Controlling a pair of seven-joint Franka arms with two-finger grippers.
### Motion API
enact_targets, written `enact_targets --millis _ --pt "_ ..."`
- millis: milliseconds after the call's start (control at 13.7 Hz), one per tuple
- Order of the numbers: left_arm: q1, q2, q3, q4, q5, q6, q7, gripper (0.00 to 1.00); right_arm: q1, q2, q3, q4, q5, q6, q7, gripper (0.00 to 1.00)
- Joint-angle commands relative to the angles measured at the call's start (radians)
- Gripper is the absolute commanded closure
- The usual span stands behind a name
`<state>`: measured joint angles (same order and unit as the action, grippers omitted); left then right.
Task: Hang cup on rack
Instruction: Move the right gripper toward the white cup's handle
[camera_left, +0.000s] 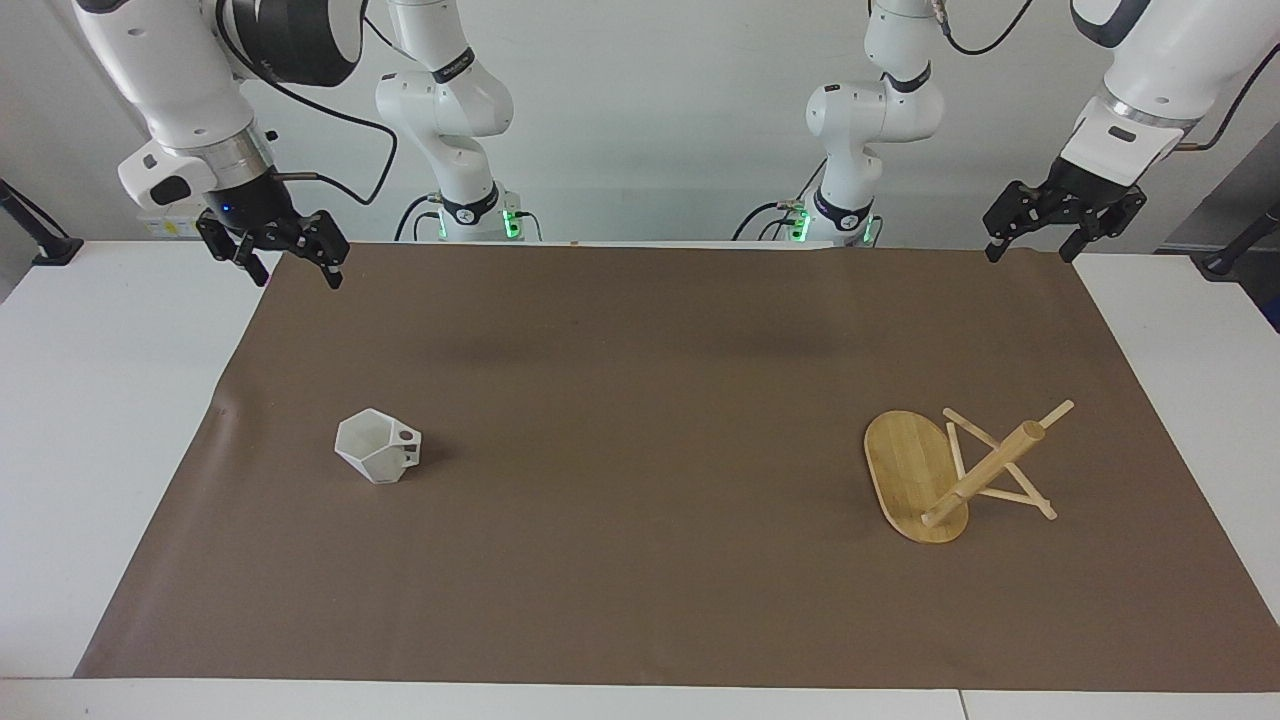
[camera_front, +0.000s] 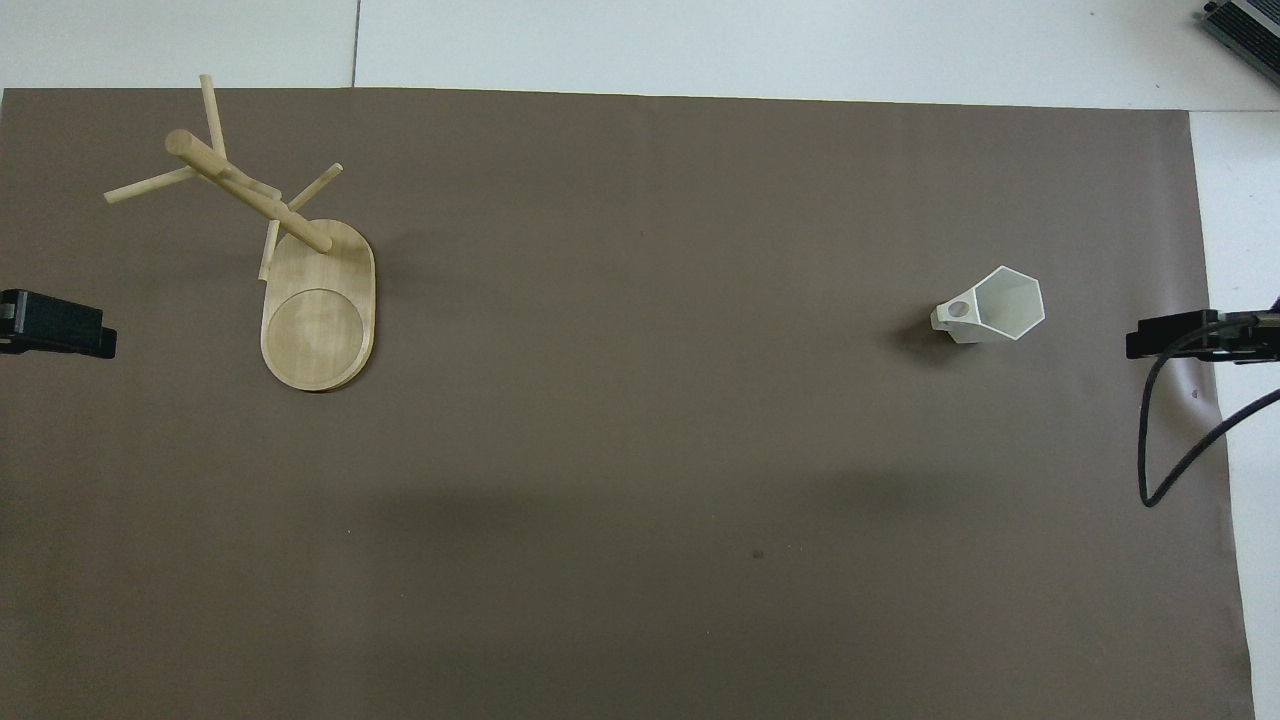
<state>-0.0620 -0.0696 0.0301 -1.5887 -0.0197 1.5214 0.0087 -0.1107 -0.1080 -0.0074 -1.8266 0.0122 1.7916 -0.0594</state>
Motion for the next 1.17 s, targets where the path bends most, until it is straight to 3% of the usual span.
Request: enact_targets --millis 0,220,659,1098 --pt "0.001 -0.024 0.001 -0.022 0.021 -0.006 0.011 0.00 -0.003 -0.036 0.000 -0.112 -0.018 0.118 -0.019 0.00" --pt "0.001 -0.024 0.001 -0.022 0.023 -0.006 0.011 0.00 -0.006 -0.003 -0.002 -0.192 -0.017 0.277 -0.020 0.00" --pt "0.001 -0.022 0.001 -0.022 0.021 -0.006 0.011 0.00 -0.012 0.140 -0.040 -0.206 -0.017 0.463 -0.020 0.00" --pt "0.001 -0.022 0.001 -0.023 0.021 -0.006 0.011 0.00 -0.010 0.200 -0.040 -0.206 -0.017 0.538 -0.007 0.00"
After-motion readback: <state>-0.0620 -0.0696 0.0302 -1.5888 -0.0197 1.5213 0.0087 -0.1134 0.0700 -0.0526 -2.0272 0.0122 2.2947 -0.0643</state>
